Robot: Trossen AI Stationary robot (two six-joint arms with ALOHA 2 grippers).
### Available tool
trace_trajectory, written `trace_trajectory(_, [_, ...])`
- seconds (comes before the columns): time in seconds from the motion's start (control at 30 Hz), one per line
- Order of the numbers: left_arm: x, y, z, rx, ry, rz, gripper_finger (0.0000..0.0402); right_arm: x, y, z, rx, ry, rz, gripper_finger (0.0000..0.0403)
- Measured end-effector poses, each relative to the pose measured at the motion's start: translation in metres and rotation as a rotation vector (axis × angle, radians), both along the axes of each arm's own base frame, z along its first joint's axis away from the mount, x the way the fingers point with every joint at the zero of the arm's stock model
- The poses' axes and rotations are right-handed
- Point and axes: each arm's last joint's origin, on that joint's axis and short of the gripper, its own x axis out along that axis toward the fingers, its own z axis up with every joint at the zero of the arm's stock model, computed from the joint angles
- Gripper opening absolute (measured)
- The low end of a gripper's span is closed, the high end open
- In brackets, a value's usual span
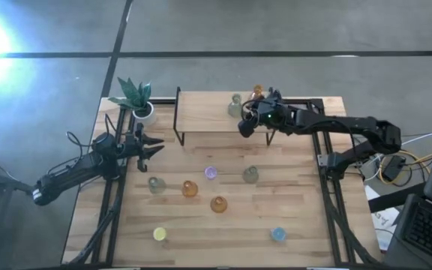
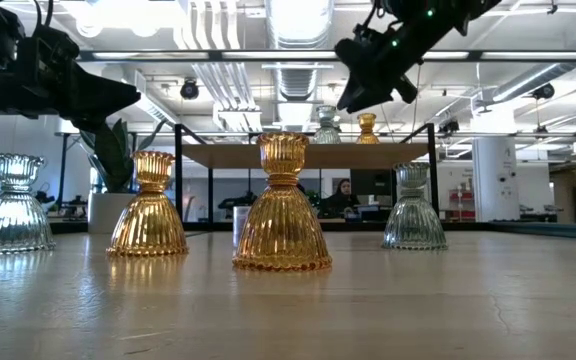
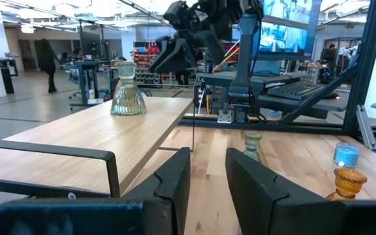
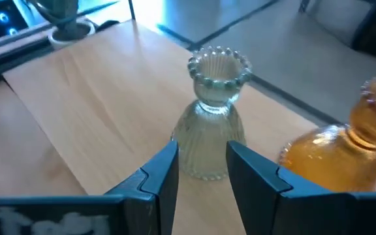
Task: Pick & Place candle stick holders
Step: Put the top green glass candle holder on the shelf
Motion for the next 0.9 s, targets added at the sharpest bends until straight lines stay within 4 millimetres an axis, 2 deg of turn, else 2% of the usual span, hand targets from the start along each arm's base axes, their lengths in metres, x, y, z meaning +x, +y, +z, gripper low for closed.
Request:
trace_trajectory(0.13, [0.0, 0.0, 0.0, 0.0, 0.0, -0.001, 0.0104, 0.007, -0.002, -0.009, -0.028, -0.044, -0.01, 0.0124])
trace_trajectory(0.3, [0.0, 0.0, 0.0, 0.0, 0.0, 0.0, 0.0104, 0.015, -0.007, -0.02, -0.057, 0.005, -0.044, 0.0118])
trace_trajectory(0.67, [0.0, 0.0, 0.0, -0.001, 0.002, 0.0, 0.0104, 0.048, -0.02, -0.014, -0.134, 0.049, -0.093, 0.0112])
trace_trajectory(0.9, [0.0, 0.0, 0.0, -0.001, 0.002, -0.001, 0.0104, 0.056, -0.027, -0.02, -0.117, 0.091, -0.128, 0.0104])
